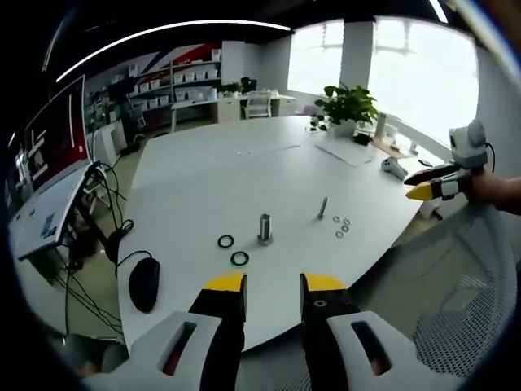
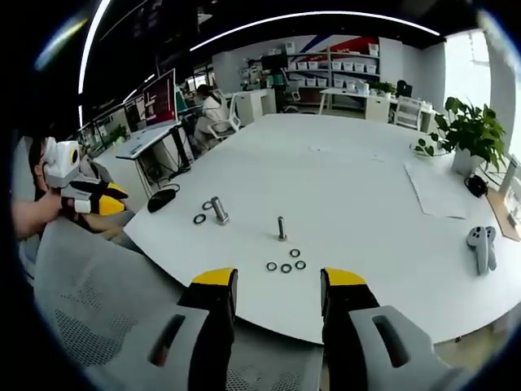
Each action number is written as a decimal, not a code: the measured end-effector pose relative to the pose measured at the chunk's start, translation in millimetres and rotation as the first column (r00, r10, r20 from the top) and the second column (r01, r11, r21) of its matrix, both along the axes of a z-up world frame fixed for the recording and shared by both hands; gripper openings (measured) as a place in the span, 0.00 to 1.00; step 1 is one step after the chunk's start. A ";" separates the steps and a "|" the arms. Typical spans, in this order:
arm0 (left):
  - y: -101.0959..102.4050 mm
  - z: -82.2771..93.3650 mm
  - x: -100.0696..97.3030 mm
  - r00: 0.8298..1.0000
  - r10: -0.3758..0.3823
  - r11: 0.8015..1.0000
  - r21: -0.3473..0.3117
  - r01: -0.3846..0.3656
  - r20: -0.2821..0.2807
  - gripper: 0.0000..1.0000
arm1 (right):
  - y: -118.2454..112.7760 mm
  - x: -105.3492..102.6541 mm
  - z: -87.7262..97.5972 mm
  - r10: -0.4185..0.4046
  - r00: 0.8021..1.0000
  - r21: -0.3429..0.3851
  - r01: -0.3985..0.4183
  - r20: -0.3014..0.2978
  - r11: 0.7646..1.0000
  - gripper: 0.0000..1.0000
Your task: Place the washer onto the threaded stud by aligning its center hole with the stud, sliding it down to the base, and recovering from edge contact or off-axis alignment until the washer reaches the visible bottom stop.
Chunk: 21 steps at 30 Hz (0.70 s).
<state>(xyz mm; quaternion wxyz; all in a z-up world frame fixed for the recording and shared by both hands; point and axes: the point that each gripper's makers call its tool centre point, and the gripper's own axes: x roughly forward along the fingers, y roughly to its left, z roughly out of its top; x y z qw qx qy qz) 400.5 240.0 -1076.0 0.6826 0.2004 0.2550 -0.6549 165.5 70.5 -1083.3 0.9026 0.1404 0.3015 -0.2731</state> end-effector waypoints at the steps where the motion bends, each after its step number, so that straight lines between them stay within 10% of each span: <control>1: -0.4 0.6 1.1 1.000 0.002 1.000 -0.003 -0.002 0.002 0.24 | 0.1 0.2 0.1 0.002 1.000 0.001 -0.002 0.000 1.000 0.43; 21: -1.5 0.2 1.0 1.000 0.017 1.000 0.002 -0.017 -0.007 0.24 | 2.1 0.8 -3.2 0.014 1.000 0.024 -0.014 -0.005 1.000 0.43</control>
